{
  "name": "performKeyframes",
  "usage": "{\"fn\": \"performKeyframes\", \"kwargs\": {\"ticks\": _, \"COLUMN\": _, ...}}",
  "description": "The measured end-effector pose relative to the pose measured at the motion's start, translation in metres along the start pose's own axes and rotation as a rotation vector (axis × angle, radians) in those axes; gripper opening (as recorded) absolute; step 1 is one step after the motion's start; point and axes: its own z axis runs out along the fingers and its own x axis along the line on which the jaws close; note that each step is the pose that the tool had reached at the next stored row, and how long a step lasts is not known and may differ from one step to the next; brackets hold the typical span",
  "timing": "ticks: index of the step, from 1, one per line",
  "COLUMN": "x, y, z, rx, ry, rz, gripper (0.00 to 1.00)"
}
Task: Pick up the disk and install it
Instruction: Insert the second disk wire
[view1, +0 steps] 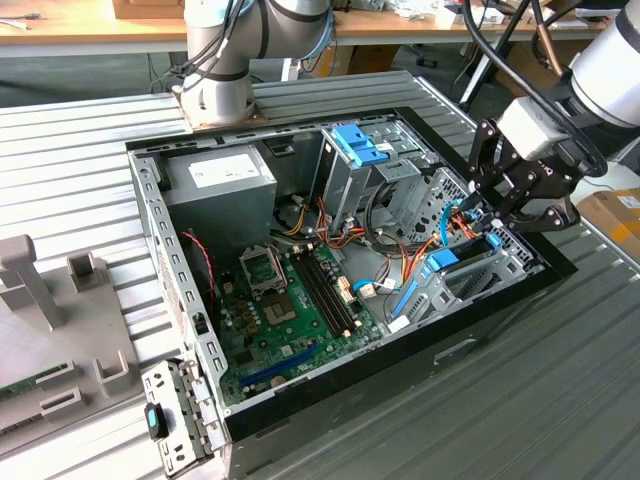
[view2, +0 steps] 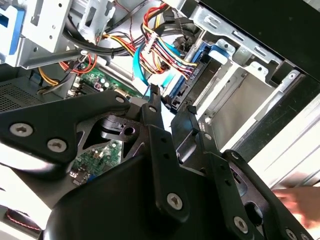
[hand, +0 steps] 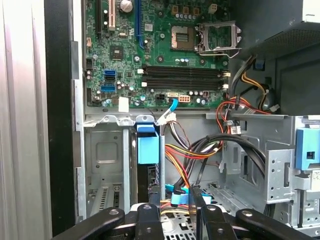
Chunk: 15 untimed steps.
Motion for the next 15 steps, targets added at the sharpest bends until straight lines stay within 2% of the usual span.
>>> {"fn": "performKeyframes", "kwargs": {"ticks": 1, "x": 0.0003, "y": 0.0, "z": 0.0005, "rx": -0.0003, "ry": -0.0027, "rz": 0.002, "gripper": 0.36}}
{"fn": "performKeyframes", "kwargs": {"ticks": 2, "x": 0.0005, "y": -0.0001, "z": 0.001, "rx": -0.0007, "ry": -0.0098, "rz": 0.004, "gripper": 0.36}}
{"fn": "performKeyframes", "kwargs": {"ticks": 8, "x": 0.0005, "y": -0.0001, "z": 0.001, "rx": -0.0008, "ry": -0.0116, "rz": 0.004, "gripper": 0.35}}
{"fn": "performKeyframes", "kwargs": {"ticks": 11, "x": 0.0005, "y": 0.0, "z": 0.001, "rx": -0.0008, "ry": -0.0126, "rz": 0.004, "gripper": 0.16}}
{"fn": "performKeyframes", "kwargs": {"ticks": 15, "x": 0.0005, "y": -0.0001, "z": 0.001, "rx": -0.0009, "ry": -0.014, "rz": 0.004, "gripper": 0.16}}
